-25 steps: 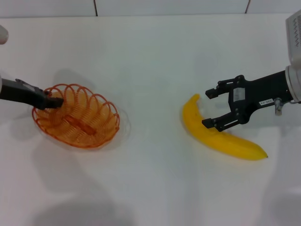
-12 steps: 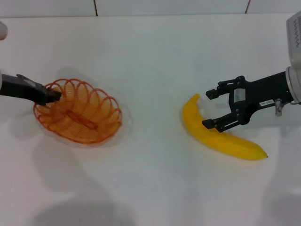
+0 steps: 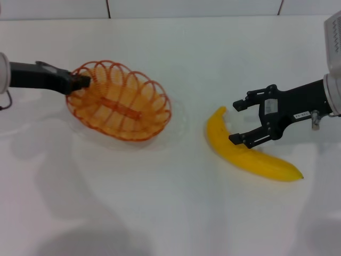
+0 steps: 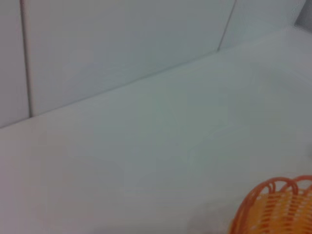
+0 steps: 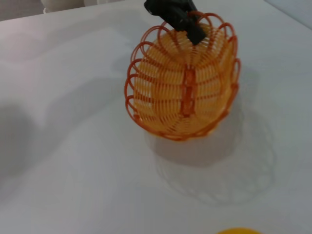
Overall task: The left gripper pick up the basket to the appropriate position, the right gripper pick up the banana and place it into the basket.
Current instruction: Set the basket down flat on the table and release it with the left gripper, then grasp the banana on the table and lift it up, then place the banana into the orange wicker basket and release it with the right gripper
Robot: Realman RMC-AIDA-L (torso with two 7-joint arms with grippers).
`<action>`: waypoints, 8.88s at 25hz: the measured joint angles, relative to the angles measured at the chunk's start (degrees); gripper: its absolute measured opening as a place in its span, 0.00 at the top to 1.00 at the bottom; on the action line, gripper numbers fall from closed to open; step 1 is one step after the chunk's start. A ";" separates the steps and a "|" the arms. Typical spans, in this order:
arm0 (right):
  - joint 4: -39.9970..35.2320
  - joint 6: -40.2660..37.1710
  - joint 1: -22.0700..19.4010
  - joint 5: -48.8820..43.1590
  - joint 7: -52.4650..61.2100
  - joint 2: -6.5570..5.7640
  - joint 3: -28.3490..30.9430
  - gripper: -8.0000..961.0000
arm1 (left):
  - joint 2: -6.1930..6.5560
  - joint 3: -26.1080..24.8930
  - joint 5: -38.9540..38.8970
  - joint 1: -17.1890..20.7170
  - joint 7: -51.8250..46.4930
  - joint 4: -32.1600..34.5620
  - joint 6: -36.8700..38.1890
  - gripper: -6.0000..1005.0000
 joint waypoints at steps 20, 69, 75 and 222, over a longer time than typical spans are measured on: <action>0.01 0.39 0.60 0.00 1.52 0.02 -1.79 0.07 | -0.14 -0.26 -13.59 0.92 4.71 -16.96 -12.09 0.91; 0.01 0.44 1.19 -0.01 2.46 0.17 -2.49 0.07 | -0.76 -0.18 -17.54 0.65 10.44 -23.51 -17.95 0.66; 0.09 0.57 0.91 0.00 2.46 0.18 -2.49 0.07 | -0.68 -0.01 -20.24 0.77 15.42 -23.54 -17.14 0.49; -10.56 29.24 13.04 1.57 41.51 1.05 -51.68 0.45 | -0.64 0.17 -27.11 17.16 53.91 -16.79 3.14 0.44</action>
